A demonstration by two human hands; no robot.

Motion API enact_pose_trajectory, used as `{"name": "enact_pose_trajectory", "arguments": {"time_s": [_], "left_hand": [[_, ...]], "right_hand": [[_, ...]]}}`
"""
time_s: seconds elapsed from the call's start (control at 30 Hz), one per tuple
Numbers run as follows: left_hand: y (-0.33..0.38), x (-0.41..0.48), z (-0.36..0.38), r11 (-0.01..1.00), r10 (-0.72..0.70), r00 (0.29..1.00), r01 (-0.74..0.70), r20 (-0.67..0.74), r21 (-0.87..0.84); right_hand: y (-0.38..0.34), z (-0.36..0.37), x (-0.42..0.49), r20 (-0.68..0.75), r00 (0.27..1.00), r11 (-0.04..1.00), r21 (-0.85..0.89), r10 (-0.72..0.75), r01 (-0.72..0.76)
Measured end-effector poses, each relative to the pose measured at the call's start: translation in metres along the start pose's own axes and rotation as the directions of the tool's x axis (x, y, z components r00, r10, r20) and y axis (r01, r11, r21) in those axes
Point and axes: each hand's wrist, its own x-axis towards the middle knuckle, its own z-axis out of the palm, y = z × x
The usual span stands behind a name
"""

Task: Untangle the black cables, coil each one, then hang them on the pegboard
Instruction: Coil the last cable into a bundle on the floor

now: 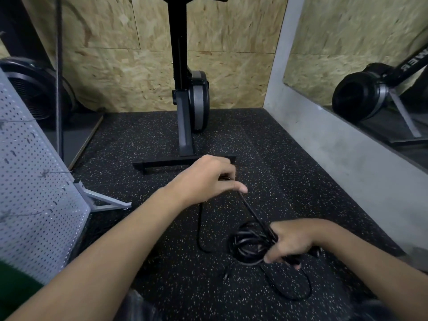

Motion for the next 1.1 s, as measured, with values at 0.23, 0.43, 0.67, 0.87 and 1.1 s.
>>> {"name": "enact_pose_trajectory", "arguments": {"time_s": [0.23,0.43,0.67,0.87,1.1], "left_hand": [[-0.016,0.007,0.022,0.946,-0.168,0.986,0.166,0.016,-0.28],[-0.047,-0.007,0.043,0.734,-0.319,0.916,0.402,0.244,-0.548],[-0.01,0.0,0.067,0.804,-0.373,0.896,0.442,0.243,-0.397],[0.021,0.003,0.067,0.855,-0.403,0.848,0.484,0.345,-0.19],[0.041,-0.001,0.056,0.903,-0.381,0.868,0.424,0.319,-0.074]], "right_hand": [[-0.024,0.02,-0.003,-0.191,0.94,0.949,-0.198,-0.282,0.244],[-0.02,0.0,-0.02,-0.587,0.695,0.906,-0.196,-0.416,0.376],[-0.011,-0.026,-0.019,-0.928,0.37,0.952,0.075,-0.042,0.297],[0.003,-0.026,-0.001,-0.916,0.395,0.99,0.114,0.071,0.085],[-0.002,-0.023,0.016,-0.938,0.341,0.958,-0.148,-0.057,-0.246]]}}
